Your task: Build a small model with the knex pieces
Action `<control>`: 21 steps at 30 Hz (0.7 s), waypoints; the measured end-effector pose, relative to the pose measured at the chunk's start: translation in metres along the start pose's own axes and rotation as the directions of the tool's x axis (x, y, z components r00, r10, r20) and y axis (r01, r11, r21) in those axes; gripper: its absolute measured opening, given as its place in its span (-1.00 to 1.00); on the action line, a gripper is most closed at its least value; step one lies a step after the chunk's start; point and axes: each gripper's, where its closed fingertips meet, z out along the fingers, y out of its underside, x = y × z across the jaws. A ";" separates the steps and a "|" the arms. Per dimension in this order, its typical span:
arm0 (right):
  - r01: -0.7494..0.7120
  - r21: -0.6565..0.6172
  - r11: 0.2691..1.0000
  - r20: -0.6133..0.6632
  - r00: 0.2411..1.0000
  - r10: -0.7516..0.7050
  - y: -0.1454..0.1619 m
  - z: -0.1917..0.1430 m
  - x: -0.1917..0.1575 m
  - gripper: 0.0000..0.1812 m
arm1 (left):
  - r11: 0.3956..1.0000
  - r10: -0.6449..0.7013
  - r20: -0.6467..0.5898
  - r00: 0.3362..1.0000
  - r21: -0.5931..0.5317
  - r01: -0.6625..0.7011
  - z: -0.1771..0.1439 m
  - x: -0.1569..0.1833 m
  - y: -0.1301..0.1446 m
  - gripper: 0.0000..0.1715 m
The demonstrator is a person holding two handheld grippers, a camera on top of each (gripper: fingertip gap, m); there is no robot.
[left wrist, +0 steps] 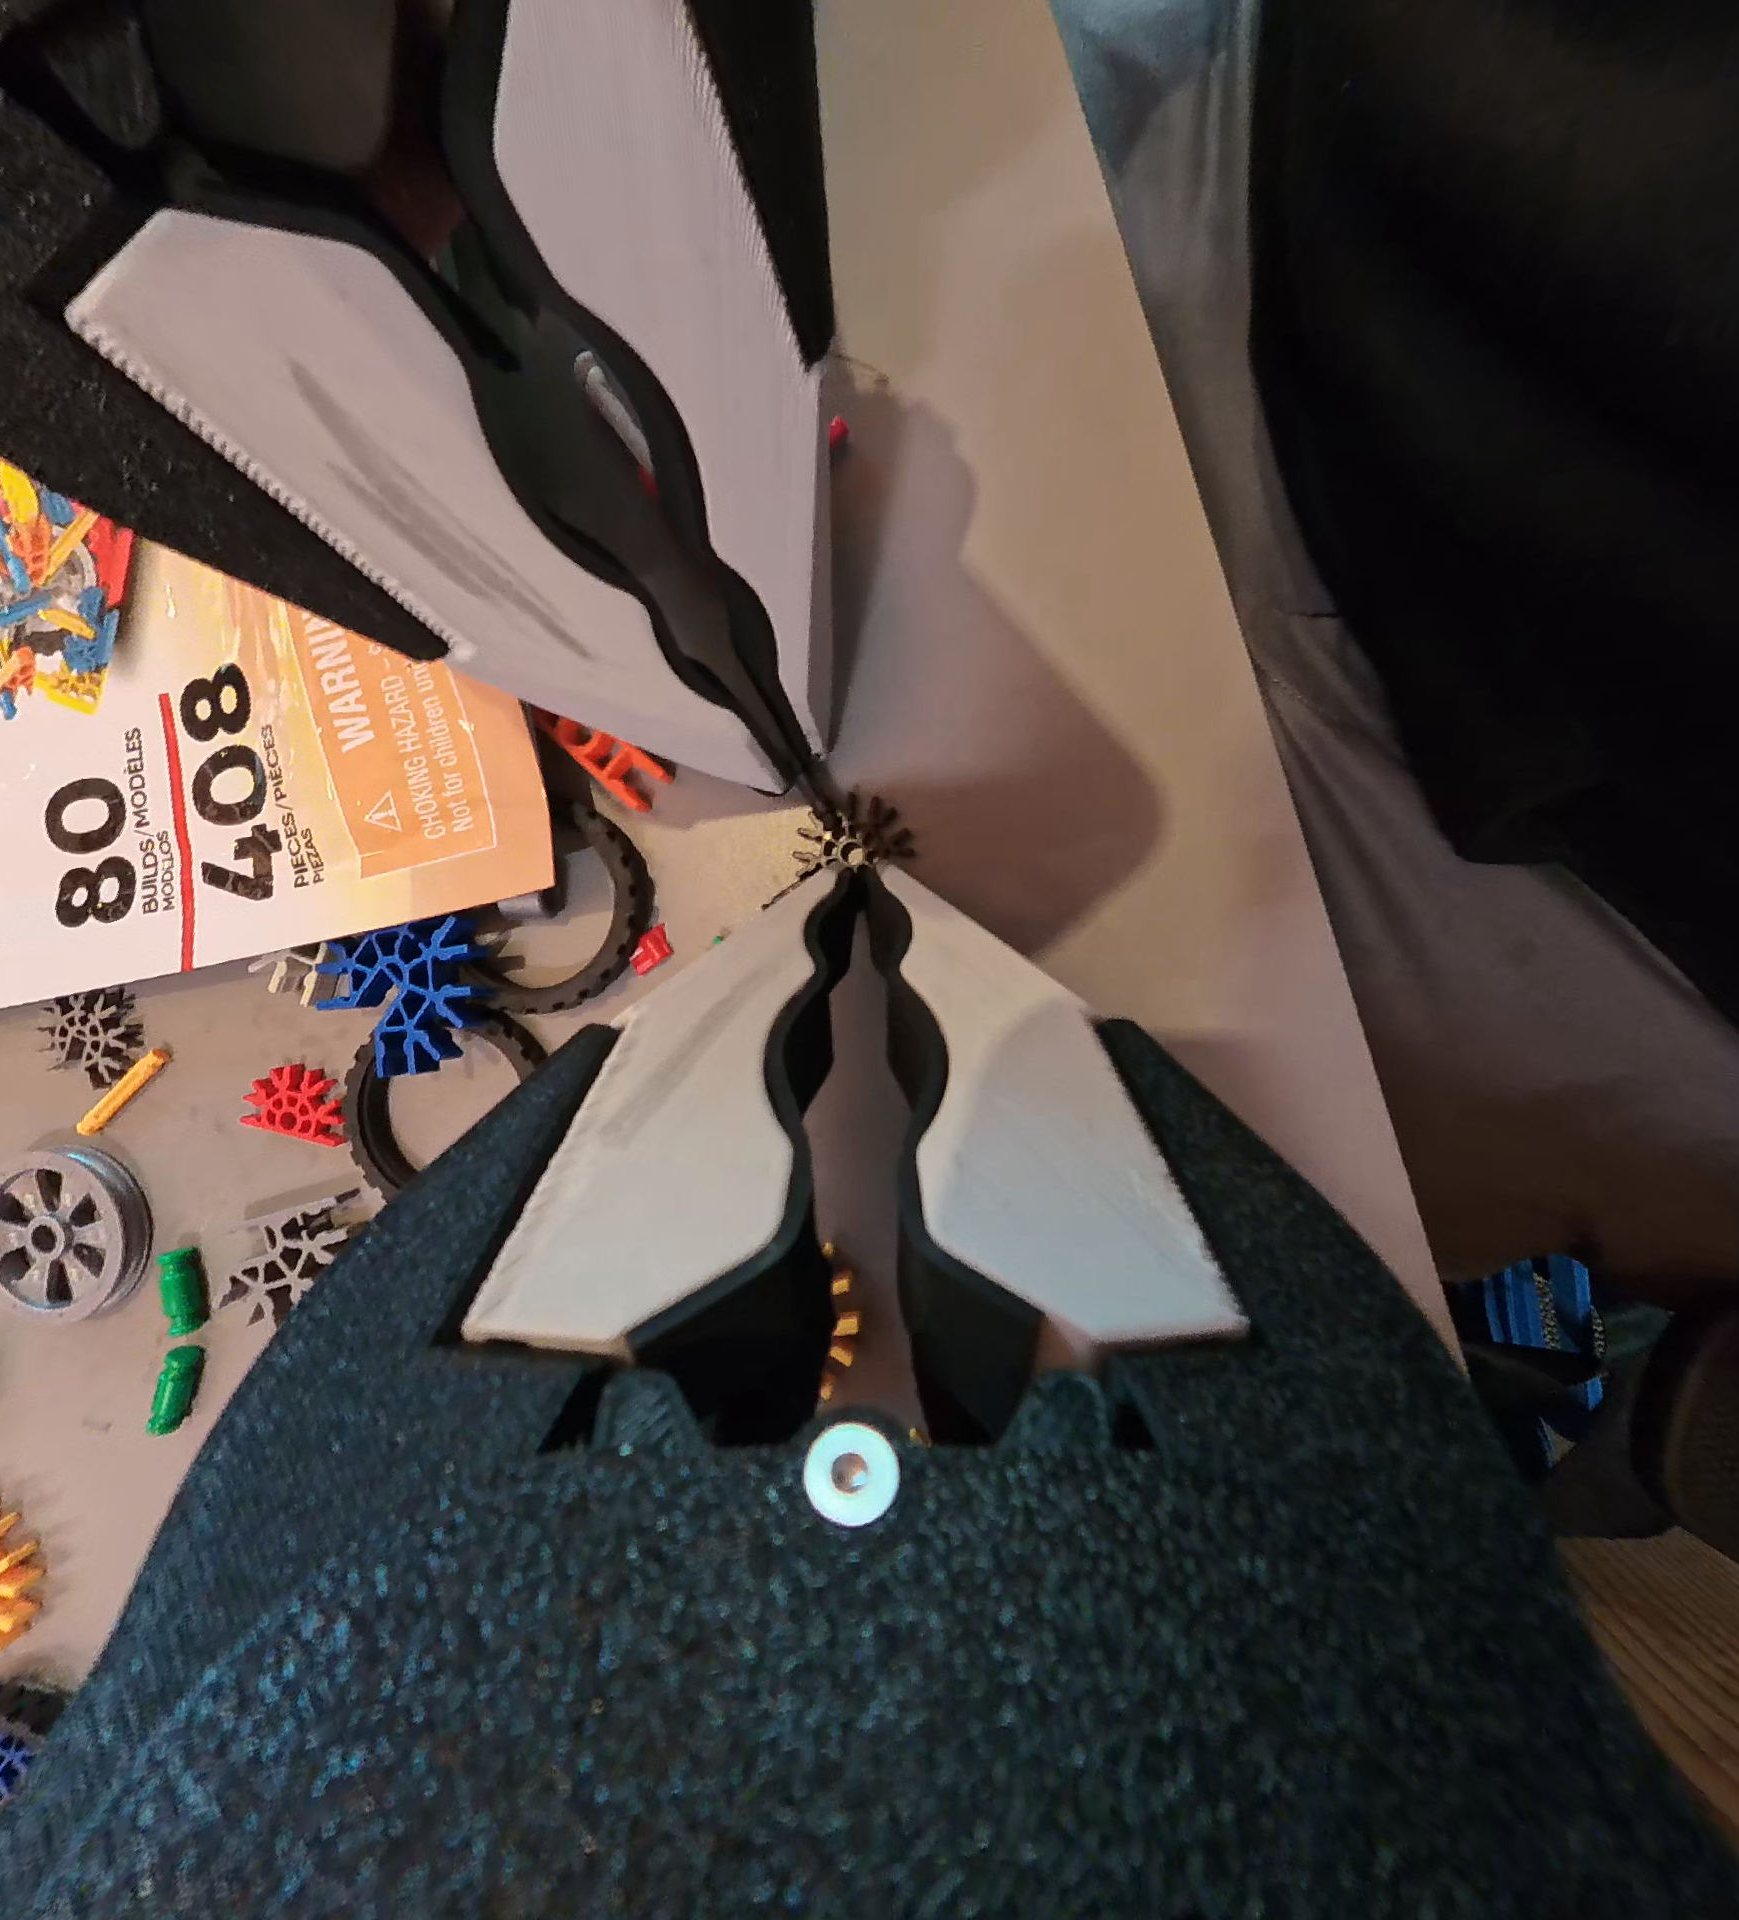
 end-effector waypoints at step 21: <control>-0.040 0.047 0.998 -0.030 0.999 0.042 -0.008 0.001 0.003 -1.00 | 1.000 -0.001 0.005 1.000 -0.007 0.001 0.000 -0.001 0.000 -1.00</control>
